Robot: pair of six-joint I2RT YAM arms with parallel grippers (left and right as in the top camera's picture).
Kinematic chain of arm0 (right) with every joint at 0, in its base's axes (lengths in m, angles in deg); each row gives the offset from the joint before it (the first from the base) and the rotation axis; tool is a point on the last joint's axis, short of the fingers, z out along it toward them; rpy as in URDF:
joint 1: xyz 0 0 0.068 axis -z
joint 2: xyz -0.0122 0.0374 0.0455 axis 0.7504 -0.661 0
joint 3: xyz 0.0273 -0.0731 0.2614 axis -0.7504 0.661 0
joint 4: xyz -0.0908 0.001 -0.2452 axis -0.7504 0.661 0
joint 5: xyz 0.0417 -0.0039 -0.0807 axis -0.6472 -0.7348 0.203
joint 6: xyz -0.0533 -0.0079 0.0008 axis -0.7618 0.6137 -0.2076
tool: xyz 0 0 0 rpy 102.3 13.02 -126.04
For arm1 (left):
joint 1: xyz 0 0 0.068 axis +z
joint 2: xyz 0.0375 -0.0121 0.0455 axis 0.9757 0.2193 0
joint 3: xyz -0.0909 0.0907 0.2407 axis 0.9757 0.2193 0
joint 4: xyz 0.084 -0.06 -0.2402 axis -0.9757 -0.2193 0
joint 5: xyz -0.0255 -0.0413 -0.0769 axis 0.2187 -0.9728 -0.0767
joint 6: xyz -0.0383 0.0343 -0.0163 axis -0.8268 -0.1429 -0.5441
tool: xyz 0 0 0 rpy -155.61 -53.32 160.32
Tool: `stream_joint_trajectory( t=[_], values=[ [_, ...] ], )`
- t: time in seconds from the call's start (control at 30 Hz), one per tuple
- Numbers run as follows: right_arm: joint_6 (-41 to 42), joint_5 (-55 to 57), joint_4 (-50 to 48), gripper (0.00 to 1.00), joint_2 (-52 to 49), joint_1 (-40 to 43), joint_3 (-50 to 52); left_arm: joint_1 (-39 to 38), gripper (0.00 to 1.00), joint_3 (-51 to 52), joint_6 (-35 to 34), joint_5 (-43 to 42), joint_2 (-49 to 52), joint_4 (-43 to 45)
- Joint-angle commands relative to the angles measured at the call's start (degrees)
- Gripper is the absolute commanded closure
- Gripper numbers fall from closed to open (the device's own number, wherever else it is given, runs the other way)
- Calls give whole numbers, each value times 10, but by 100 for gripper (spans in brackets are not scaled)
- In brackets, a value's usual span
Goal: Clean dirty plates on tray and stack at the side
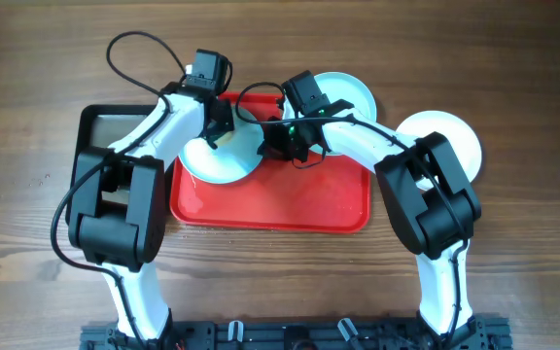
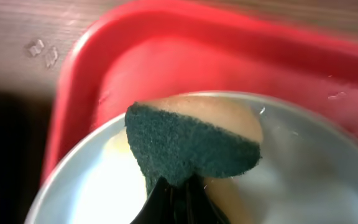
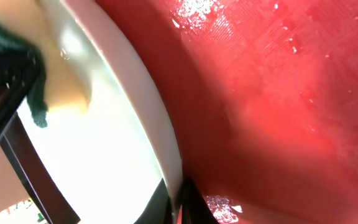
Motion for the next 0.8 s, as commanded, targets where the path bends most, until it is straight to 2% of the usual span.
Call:
stream_joint_trajectory(
  t=[0.0,0.13,0.17,0.2,0.3,0.43,0.47,0.53,0.6,0.67,0.77],
  values=[
    [-7,0,9,96,-26,-6,8,10,96,12,12,-4,14,-94],
    [-11,0,9,96,-26,-6,8,10,96,12,177,-245,14,-171],
    [-11,0,9,96,-26,-6,8,10,96,12,243,-330,14,-193],
    [-10,0,9,96,-26,-6,8,10,96,12,278,-371,14,-205],
    [-10,0,8,96,-26,-6,8,10,96,12,349,-441,14,-225],
    [-10,0,9,96,-26,-6,8,11,96,12,347,-442,14,-193],
    [-11,0,8,96,-26,-6,8,11,96,12,336,-434,14,-176],
    [-11,0,8,96,-26,-6,8,11,96,12,269,-379,14,-124],
    [-11,0,8,96,-26,-6,8,11,96,12,188,-268,15,-71],
    [-11,0,8,96,-26,-6,8,11,96,12,70,-84,15,-28],
    [-11,0,8,96,-26,-6,8,11,96,12,-57,105,14,-24]
  ],
)
